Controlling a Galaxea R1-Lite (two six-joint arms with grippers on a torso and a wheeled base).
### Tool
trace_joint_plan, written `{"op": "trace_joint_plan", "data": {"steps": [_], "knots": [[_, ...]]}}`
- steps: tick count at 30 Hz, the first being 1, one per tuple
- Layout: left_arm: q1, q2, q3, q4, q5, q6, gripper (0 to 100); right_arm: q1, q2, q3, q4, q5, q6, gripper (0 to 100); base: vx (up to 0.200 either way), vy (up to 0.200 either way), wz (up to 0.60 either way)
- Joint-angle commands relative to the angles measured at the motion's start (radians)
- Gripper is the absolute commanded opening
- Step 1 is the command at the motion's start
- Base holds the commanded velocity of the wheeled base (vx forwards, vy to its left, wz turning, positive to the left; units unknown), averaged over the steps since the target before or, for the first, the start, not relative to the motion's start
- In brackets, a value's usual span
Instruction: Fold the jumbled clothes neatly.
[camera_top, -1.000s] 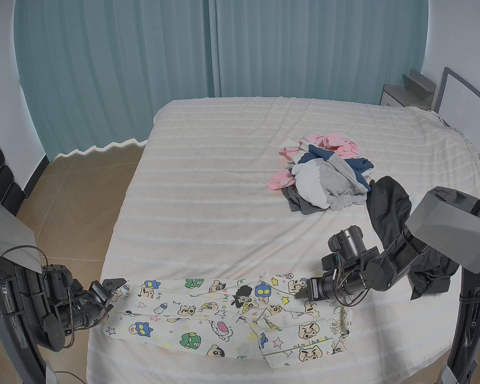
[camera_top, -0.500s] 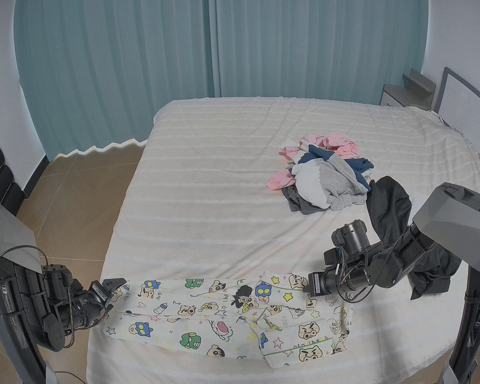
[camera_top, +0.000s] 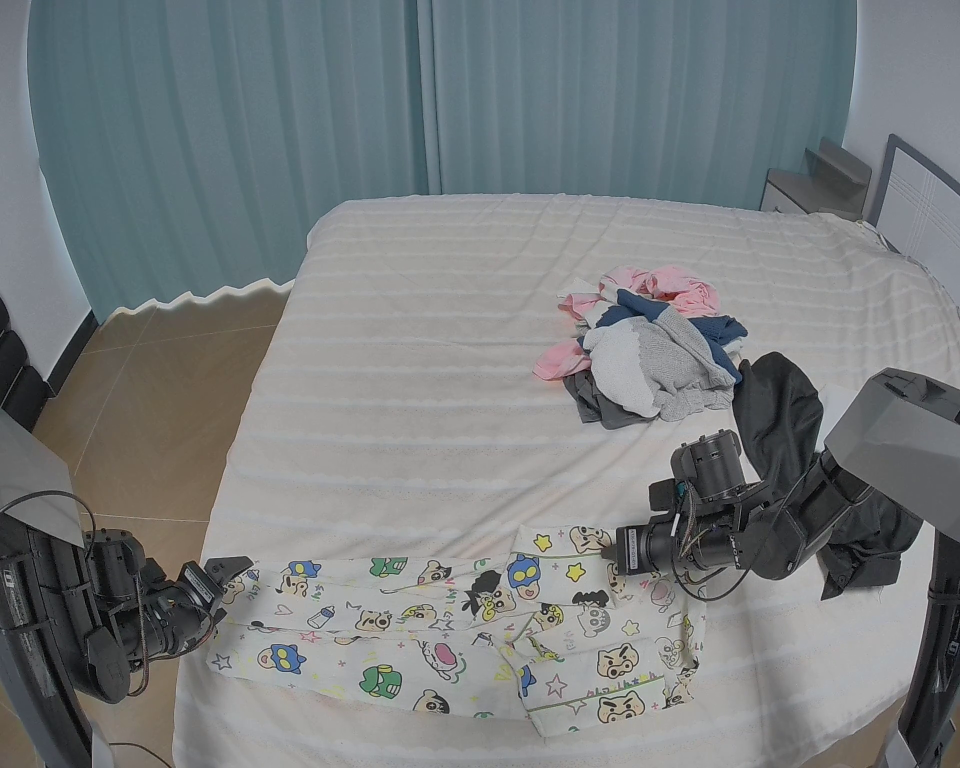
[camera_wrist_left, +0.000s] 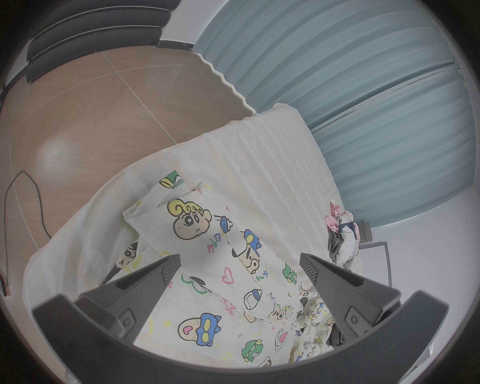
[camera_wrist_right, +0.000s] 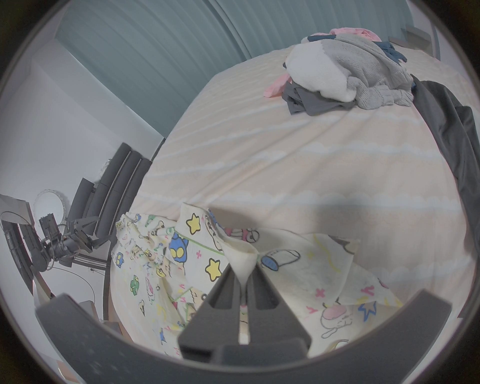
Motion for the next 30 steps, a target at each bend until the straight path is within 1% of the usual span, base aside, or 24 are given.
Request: {"op": "trace_joint_plan", "data": {"steps": [1, 12, 13, 15, 21, 22, 27, 30], "knots": [[0.001, 0.001, 0.0, -0.018, 0.0, 0.001, 100, 0.001, 0.015, 0.012, -0.002, 0.002, -0.01, 0, 0.0, 0.0, 0.0], [0.001, 0.001, 0.0, -0.018, 0.0, 0.001, 100, -0.01, 0.043, -0.004, -0.033, -0.004, -0.02, 0, 0.0, 0.0, 0.0], [0.001, 0.001, 0.0, -0.018, 0.001, 0.0, 100, -0.01, 0.07, 0.001, -0.081, -0.03, -0.023, 0, 0.0, 0.0, 0.0], [0.001, 0.001, 0.0, -0.018, 0.0, 0.0, 100, -0.01, 0.087, 0.006, -0.108, -0.043, -0.027, 0, 0.0, 0.0, 0.0], [0.002, 0.001, 0.0, -0.018, 0.001, 0.0, 100, -0.011, 0.087, 0.004, -0.119, -0.044, -0.029, 0, 0.0, 0.0, 0.0], [0.001, 0.001, 0.0, -0.018, 0.0, 0.0, 100, -0.011, 0.089, 0.001, -0.12, -0.046, -0.03, 100, 0.0, 0.0, 0.0], [0.001, 0.001, 0.0, -0.018, 0.001, 0.001, 100, -0.013, 0.084, 0.001, -0.147, -0.053, -0.032, 100, 0.0, 0.0, 0.0], [0.001, 0.001, 0.0, -0.018, 0.001, 0.0, 100, -0.013, 0.083, -0.002, -0.16, -0.072, -0.03, 100, 0.0, 0.0, 0.0]]}}
